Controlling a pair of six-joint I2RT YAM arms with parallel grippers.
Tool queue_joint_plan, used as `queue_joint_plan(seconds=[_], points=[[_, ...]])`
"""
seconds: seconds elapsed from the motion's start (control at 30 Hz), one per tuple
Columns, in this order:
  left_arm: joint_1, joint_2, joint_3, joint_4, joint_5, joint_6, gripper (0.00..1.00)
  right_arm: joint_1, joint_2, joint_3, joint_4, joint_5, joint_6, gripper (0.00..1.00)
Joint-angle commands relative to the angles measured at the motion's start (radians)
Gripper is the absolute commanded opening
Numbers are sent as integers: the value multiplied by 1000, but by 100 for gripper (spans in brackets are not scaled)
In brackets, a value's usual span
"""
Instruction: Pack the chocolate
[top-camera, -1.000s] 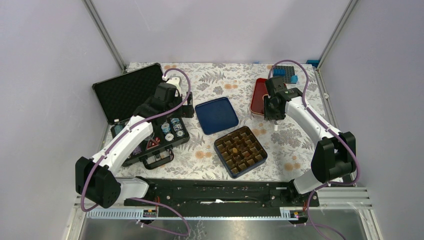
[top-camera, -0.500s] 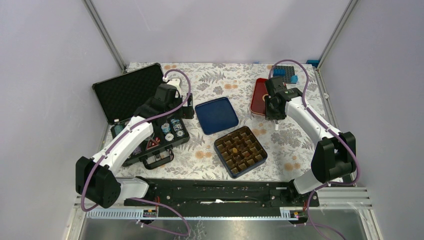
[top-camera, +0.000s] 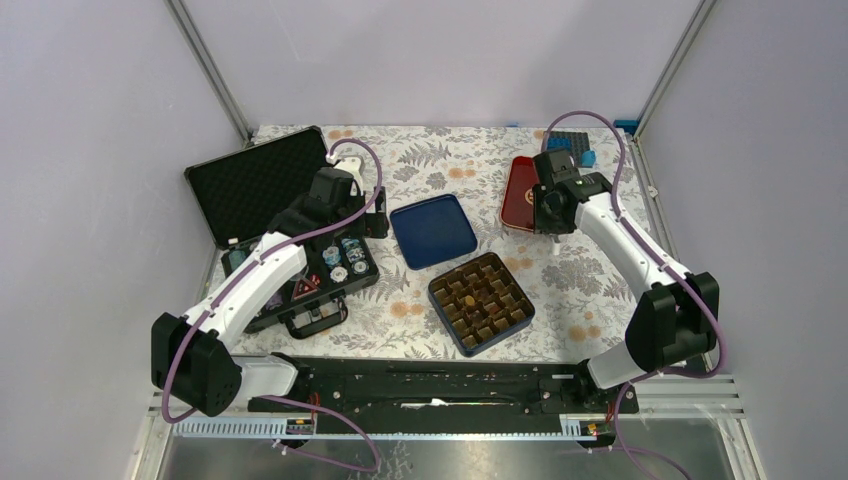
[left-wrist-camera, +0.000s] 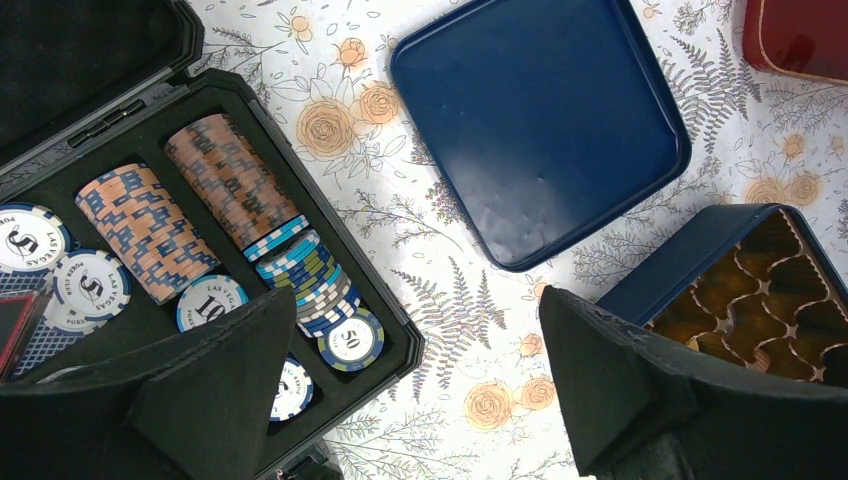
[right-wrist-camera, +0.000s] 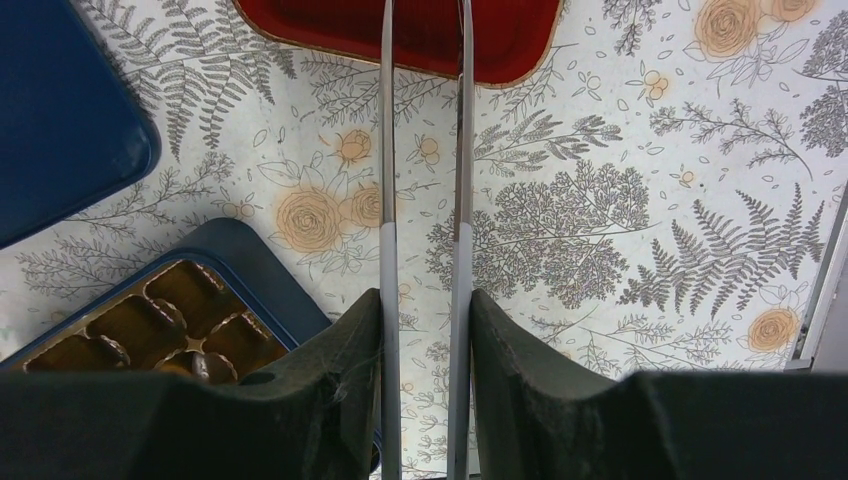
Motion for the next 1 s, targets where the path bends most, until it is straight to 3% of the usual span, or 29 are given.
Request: queue_joint_plan(seconds=[0.0,0.53,0.97], points=[[3,-13,0,50,2,7,99,11,-42,59,-12,49,-5,27],[3,-11,3,50,-1,0,99,32,-142,172,-205,-47,-27,27],[3,-9,15,42,-28,-6,99,169,-244,164,-398,-132,19,27]])
